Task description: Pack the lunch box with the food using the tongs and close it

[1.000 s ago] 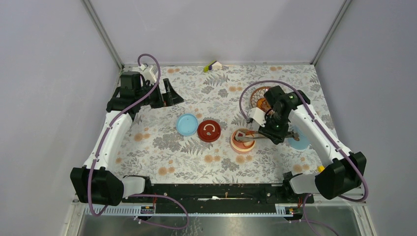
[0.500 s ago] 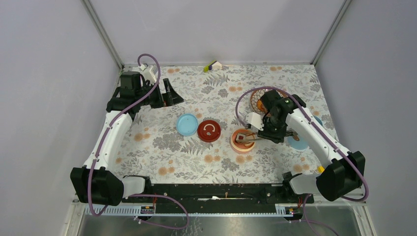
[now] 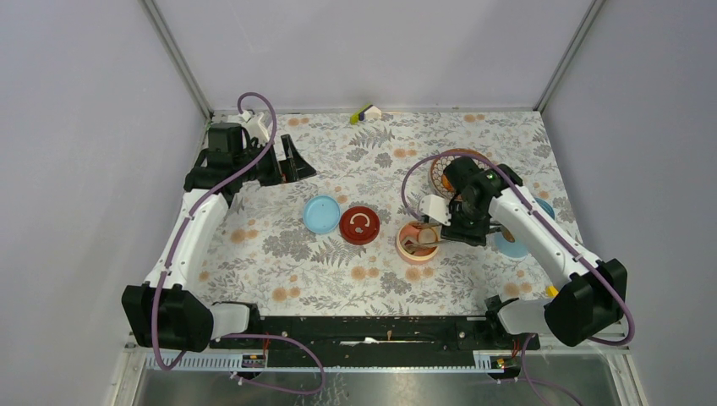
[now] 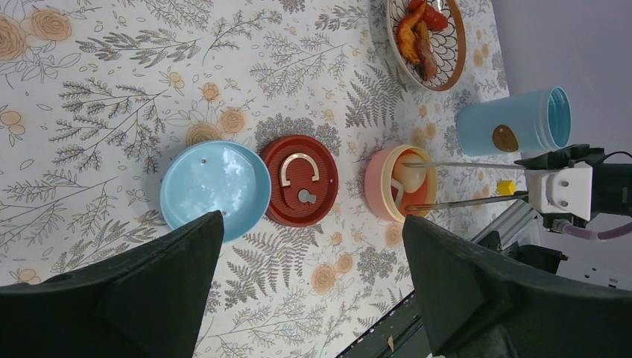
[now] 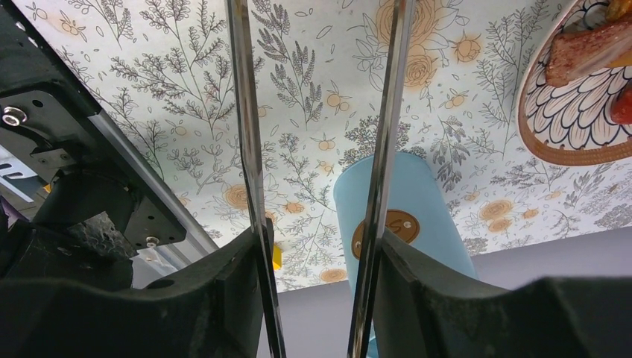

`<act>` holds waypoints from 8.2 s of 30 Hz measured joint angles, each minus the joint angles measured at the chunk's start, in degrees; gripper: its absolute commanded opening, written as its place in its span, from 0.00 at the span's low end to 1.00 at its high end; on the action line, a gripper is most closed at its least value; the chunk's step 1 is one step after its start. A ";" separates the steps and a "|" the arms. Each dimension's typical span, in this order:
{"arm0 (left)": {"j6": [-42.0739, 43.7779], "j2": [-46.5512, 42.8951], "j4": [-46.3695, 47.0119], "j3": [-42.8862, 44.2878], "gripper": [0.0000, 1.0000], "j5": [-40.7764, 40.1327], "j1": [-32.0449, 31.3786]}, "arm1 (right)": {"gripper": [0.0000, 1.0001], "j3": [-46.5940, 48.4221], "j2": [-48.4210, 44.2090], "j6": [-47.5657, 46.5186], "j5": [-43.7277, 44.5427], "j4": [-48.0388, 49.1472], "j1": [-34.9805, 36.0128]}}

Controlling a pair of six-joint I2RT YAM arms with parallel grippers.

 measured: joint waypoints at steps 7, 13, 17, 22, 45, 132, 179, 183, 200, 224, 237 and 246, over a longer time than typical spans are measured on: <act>0.00 0.07 0.11 0.00 0.99 0.02 0.00 | 0.50 3.26 -0.09 0.92 0.02 -0.02 0.00; 0.00 0.09 0.11 0.00 0.99 0.02 0.00 | 0.48 6.86 -0.39 3.13 0.02 0.13 -0.04; 0.00 0.09 0.13 0.00 0.99 0.04 0.00 | 0.48 10.95 1.57 5.60 -0.31 -0.42 -2.27; 0.00 0.09 0.13 0.00 0.99 0.04 0.00 | 0.47 19.41 9.01 9.16 -0.48 -0.07 -10.80; 0.00 0.09 0.13 0.00 0.99 0.22 0.11 | 0.44 26.97 22.32 7.13 10.93 2.91 -24.94; -0.98 -0.11 1.31 -0.98 0.99 4.79 0.87 | 0.26 13.68 -14.19 22.10 3.02 0.33 -23.32; -4.28 0.11 3.17 -0.98 0.99 10.73 0.87 | 0.37 -10.40 -40.09 29.53 6.45 -2.05 -42.29; -4.35 0.15 3.19 -0.98 0.99 10.75 0.87 | 0.40 -10.40 -40.15 29.53 6.45 -2.05 -42.47; -4.72 0.81 3.19 -0.98 0.99 10.78 0.87 | 0.42 -6.75 -38.32 29.70 5.18 -1.97 -42.47; -4.50 2.01 3.17 -0.98 0.99 10.69 0.87 | 0.41 13.90 -8.87 24.33 -10.64 -1.84 -38.40; -3.82 2.73 3.13 -0.98 0.99 10.16 0.87 | 0.42 19.54 8.35 25.00 -3.89 -1.68 -22.97; -3.43 2.73 3.15 -0.98 0.99 9.77 0.90 | 0.43 20.28 15.47 23.21 0.50 -1.84 -22.21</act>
